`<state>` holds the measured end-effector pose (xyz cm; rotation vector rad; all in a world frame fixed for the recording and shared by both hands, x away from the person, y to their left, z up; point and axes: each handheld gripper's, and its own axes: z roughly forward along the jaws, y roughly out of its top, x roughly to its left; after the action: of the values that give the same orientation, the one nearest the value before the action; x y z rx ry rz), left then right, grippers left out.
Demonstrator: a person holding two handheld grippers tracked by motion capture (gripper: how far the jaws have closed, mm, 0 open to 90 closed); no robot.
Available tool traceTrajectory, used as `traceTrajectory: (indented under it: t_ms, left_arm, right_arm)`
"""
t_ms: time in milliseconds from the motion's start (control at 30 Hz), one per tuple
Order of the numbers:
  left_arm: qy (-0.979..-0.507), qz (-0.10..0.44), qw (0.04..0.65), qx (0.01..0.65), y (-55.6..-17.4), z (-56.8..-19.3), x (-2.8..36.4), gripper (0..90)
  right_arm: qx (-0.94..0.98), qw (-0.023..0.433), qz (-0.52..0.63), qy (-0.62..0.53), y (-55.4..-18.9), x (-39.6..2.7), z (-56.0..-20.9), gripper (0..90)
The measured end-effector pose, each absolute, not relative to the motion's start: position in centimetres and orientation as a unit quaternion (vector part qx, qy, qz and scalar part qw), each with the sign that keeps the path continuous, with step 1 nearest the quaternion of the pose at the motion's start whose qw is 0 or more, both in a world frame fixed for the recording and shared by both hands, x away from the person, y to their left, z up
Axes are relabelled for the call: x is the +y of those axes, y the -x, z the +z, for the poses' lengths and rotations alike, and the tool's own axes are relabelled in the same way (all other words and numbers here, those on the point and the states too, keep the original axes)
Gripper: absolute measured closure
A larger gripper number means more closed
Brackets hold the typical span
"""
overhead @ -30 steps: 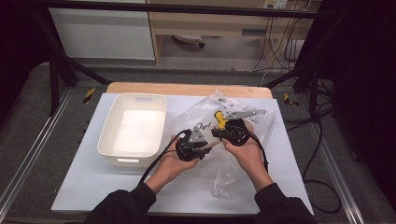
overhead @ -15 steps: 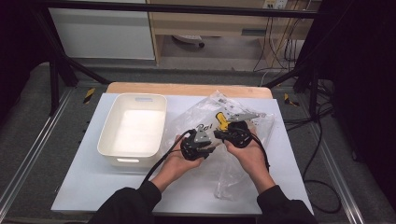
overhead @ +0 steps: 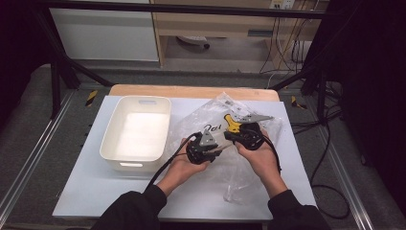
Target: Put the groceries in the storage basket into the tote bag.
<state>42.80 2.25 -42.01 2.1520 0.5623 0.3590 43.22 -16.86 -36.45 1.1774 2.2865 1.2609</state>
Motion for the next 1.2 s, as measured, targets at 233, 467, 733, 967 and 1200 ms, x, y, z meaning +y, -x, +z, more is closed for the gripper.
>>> traceTrajectory:
  t_ms: [233,467,733,967,1200]
  left_arm:
    - [-0.862,0.142,0.432,0.223,-43.1,-42.2,1.5,70.3]
    - [-0.862,0.144,0.433,0.222,-43.4,-42.8,1.3,70.3]
    - [-0.856,0.155,0.442,0.216,-43.3,-42.9,1.0,70.3]
    - [-0.851,0.16,0.454,0.211,-42.9,-42.7,0.5,70.4]
    - [-0.848,0.16,0.458,0.213,-43.2,-42.9,0.2,70.4]
  right_arm:
    - [0.788,0.138,0.438,-0.41,-43.2,-17.0,-36.3,90.0]
    - [0.783,0.145,0.443,-0.411,-43.2,-17.5,-35.3,90.0]
    - [0.781,0.151,0.446,-0.41,-43.5,-17.8,-34.7,90.0]
    - [0.781,0.15,0.444,-0.413,-43.7,-17.8,-34.8,90.0]
    - [0.783,0.149,0.442,-0.411,-43.7,-17.8,-34.9,90.0]
